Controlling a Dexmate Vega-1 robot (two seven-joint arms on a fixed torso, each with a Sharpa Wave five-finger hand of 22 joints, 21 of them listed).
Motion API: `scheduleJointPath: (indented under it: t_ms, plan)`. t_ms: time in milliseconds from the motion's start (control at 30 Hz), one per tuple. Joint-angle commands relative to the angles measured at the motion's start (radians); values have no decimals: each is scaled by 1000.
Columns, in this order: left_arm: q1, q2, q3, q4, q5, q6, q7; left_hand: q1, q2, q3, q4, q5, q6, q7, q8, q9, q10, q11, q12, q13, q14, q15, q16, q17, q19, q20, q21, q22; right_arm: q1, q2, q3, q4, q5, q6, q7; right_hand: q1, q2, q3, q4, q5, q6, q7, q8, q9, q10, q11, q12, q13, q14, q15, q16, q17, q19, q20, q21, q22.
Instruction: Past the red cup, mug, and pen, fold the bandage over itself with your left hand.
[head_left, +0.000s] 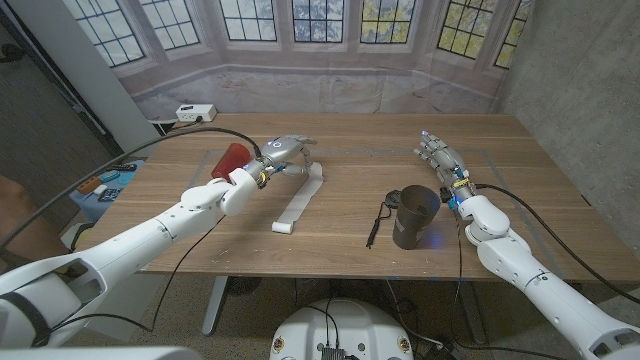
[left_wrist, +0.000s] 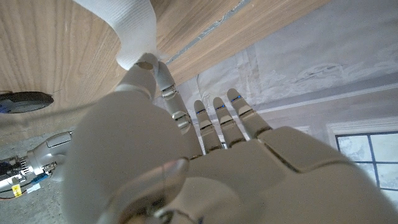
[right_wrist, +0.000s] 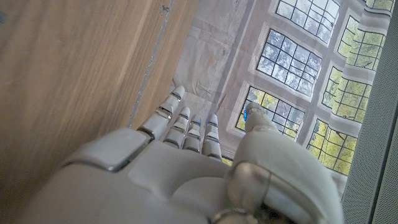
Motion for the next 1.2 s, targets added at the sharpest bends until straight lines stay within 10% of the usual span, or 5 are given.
scheduleJointPath:
  t_ms: [33,1200]
  plan:
    - [26,21,-25,-13,-14,-32,-2,-7,1,6,0,7,-2,-5,7,41,3,-2,-3,4,3,-4,-5,3,-1,-7,-4,2,6,-8,-6,-14,-10,-22,-11,8,4,4,2,-2,8,0,-3,2,2,3,3,3,3,-29,8,2,10,-49,1,3]
    - [152,91,-110,-118,-55,-50,-13,-10,-2,12,-1,7,-5,-7,19,39,4,-2,-7,5,2,-6,-6,3,-7,-9,-6,2,8,-12,-12,-31,-24,-47,-34,9,4,5,2,-2,7,1,-3,2,3,3,3,3,5,-29,9,2,12,-48,2,3]
